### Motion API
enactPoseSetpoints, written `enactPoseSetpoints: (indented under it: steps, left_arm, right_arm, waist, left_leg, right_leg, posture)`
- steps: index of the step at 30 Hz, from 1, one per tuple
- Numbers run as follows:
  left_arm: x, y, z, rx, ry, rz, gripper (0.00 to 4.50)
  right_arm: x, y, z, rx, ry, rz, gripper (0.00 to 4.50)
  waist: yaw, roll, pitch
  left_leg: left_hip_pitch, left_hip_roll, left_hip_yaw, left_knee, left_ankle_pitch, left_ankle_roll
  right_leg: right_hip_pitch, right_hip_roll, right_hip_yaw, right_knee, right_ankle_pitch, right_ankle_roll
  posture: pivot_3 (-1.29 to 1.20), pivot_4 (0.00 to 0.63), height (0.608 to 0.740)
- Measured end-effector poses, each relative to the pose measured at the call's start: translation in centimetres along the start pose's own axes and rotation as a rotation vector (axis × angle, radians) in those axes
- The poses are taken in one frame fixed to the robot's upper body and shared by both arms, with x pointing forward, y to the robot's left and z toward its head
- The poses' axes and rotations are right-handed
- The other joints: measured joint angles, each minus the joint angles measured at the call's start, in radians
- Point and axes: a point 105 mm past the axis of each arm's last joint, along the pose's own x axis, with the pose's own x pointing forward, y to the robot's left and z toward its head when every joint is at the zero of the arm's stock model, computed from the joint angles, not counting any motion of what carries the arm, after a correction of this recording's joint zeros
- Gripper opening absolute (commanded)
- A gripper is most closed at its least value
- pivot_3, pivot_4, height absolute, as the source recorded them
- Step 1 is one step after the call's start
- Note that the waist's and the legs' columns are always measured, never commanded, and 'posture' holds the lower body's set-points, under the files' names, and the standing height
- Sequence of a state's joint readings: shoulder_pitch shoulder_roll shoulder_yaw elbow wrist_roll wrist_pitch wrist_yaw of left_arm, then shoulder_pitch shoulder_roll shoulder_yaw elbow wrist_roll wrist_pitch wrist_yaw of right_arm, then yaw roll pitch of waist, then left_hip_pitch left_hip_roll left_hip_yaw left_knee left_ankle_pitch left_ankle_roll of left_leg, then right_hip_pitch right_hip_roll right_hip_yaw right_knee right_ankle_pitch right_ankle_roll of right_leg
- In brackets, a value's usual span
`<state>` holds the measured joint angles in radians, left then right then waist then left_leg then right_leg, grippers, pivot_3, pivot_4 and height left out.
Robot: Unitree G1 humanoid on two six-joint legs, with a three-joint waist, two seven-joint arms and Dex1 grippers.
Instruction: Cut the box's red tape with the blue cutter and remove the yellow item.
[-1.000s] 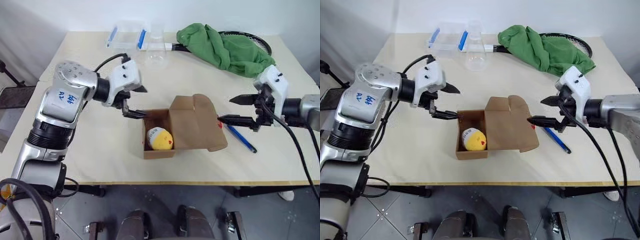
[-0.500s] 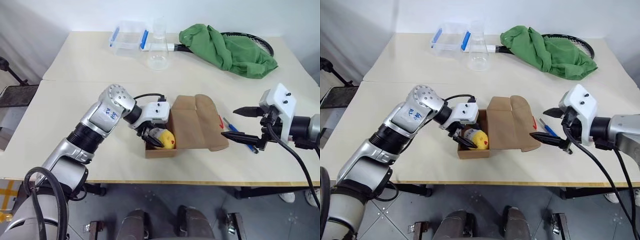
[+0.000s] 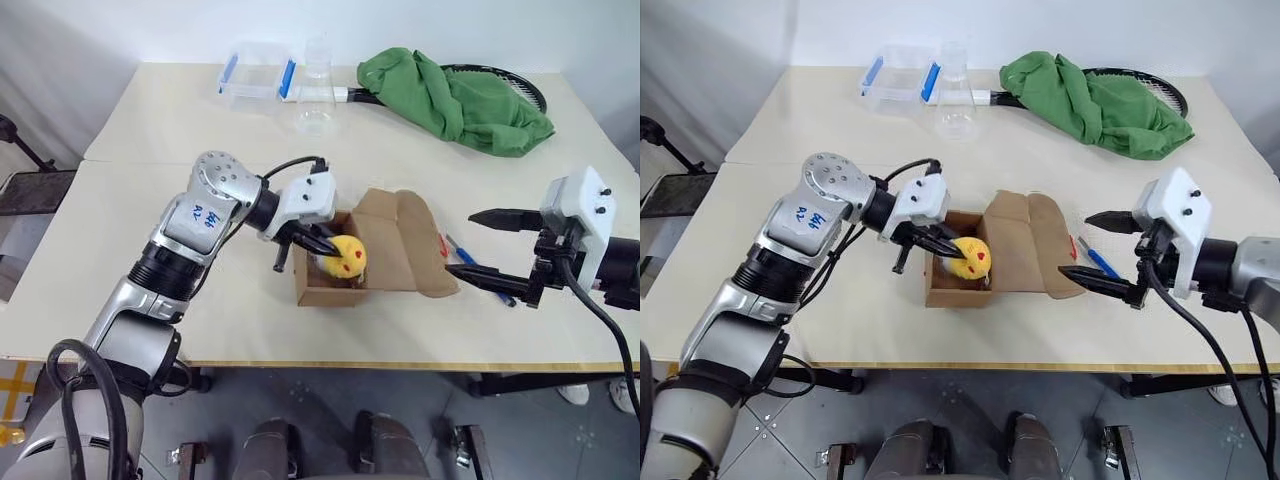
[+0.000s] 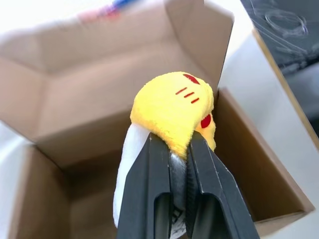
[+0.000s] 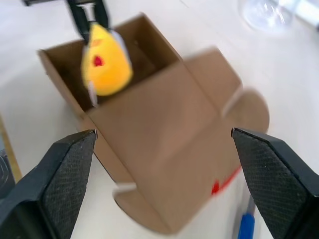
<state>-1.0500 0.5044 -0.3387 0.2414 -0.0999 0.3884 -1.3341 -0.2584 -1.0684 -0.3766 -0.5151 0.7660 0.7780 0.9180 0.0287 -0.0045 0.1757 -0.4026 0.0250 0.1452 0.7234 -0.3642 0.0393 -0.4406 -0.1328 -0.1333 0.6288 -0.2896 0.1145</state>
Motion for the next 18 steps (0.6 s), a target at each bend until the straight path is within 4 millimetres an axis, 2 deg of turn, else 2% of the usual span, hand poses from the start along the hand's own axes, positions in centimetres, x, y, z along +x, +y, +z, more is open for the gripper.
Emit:
enactPoseSetpoints:
  steps: [2,5,8,10,12,14,18]
  left_arm:
    - [-0.6,0.4,0.4,-0.022,-0.033,0.04,0.01]
    - [-2.5,1.7,0.7,-0.055,-0.058,0.172,0.01]
    - [-4.4,4.2,0.9,-0.093,-0.058,0.37,0.01]
    - [-6.8,6.4,0.6,-0.138,-0.012,0.56,0.01]
    - [-9.8,7.7,-0.8,-0.237,0.049,0.721,0.01]
    - [-12.4,8.0,-2.8,-0.347,0.117,0.841,0.01]
    - [-16.5,6.3,-8.1,-0.565,0.283,1.011,0.01]
  right_arm:
    - [-0.1,0.0,0.1,-0.017,-0.011,0.013,4.5]
    - [-0.3,-0.5,0.6,-0.037,-0.038,0.014,4.5]
    - [-0.4,-1.0,1.7,-0.082,-0.109,0.02,4.5]
    - [-0.5,-1.2,2.4,-0.112,-0.185,0.033,4.5]
    - [-0.6,-1.7,2.4,-0.114,-0.205,0.047,4.5]
    - [-0.8,-2.5,2.3,-0.116,-0.216,0.041,4.5]
    - [-0.5,-3.4,2.3,-0.104,-0.269,0.071,4.5]
  waist:
    - [-0.002,0.0,0.0]
    - [-0.004,0.0,0.0]
    - [-0.001,0.0,0.0]
    - [-0.002,-0.001,0.001]
    - [-0.004,-0.001,0.001]
    - [-0.006,-0.001,0.001]
    - [-0.012,-0.001,0.001]
  left_leg:
    - [0.0,0.0,0.0,0.0,0.0,0.0]
    - [0.001,0.0,0.0,0.0,0.0,0.0]
    - [0.001,0.0,-0.001,0.001,0.0,0.0]
    - [0.001,0.0,-0.001,0.001,0.0,0.0]
    - [0.002,-0.001,0.0,-0.001,0.0,0.0]
    - [0.003,0.0,0.0,-0.002,0.0,0.0]
    - [0.005,0.0,0.0,-0.004,0.0,0.0]
  right_leg:
    - [0.0,0.0,0.0,0.0,0.0,0.0]
    - [0.0,0.0,0.0,0.0,0.0,0.0]
    - [0.001,0.0,-0.001,0.0,0.0,0.0]
    - [0.002,0.0,-0.001,0.0,0.0,0.0]
    - [0.002,0.0,0.0,0.0,0.0,0.0]
    - [0.002,0.0,0.0,0.0,0.0,0.0]
    - [0.002,0.001,0.001,0.0,0.0,0.0]
  posture:
    - [0.0,0.15,0.74]
    - [0.0,0.15,0.74]
    - [0.0,0.15,0.74]
    - [0.0,0.15,0.74]
    - [0.0,0.15,0.74]
    - [0.0,0.15,0.74]
    - [0.0,0.15,0.74]
